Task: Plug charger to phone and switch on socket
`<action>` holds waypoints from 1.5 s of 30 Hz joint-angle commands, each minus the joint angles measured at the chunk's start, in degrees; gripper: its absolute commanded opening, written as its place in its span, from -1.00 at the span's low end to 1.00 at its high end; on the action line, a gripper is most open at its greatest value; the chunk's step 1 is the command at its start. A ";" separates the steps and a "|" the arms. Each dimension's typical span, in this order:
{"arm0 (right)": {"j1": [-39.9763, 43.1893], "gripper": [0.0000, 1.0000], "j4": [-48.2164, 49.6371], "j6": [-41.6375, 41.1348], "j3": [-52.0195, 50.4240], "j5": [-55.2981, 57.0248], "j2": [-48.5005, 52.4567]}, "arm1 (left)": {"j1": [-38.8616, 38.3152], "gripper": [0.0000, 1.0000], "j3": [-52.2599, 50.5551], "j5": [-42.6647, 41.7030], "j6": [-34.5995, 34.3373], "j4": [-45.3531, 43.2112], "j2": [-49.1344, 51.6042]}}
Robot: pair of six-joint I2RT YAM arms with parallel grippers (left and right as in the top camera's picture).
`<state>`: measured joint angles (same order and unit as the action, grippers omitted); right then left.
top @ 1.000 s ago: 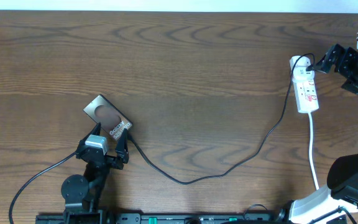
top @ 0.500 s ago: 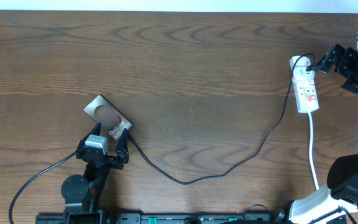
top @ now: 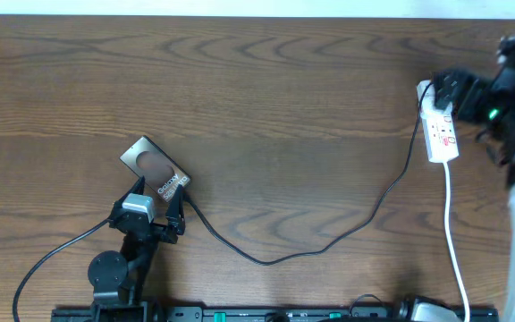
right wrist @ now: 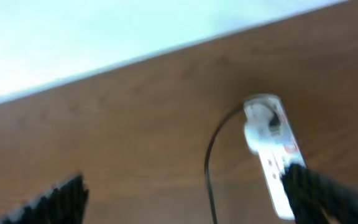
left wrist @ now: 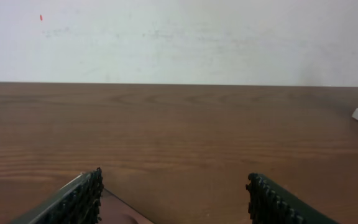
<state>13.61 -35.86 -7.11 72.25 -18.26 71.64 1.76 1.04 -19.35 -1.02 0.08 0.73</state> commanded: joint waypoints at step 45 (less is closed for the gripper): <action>-11.41 0.98 32.26 4.61 -71.93 8.87 -67.89 | -0.24 0.46 -0.81 -0.48 1.01 2.43 -0.50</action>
<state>2.81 -3.27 -3.18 0.40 -10.41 6.70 1.76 1.10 -19.33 -1.02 0.16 0.62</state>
